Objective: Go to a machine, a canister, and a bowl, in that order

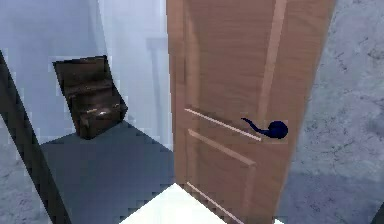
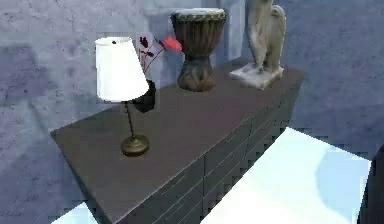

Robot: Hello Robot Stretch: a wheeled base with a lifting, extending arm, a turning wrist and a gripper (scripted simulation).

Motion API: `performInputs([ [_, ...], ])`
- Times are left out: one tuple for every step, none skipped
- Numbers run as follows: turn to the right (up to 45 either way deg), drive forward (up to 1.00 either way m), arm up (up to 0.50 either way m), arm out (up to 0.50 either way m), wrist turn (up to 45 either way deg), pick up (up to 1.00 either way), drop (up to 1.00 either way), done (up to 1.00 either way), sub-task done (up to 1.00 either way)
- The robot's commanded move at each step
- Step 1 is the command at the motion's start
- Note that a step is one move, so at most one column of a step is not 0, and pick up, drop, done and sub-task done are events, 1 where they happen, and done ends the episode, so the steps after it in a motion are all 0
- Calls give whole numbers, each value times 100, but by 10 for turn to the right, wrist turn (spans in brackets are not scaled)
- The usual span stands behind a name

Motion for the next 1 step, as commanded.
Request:
performInputs([
  [-270,0,0,0,0,0,0,0,0],
])
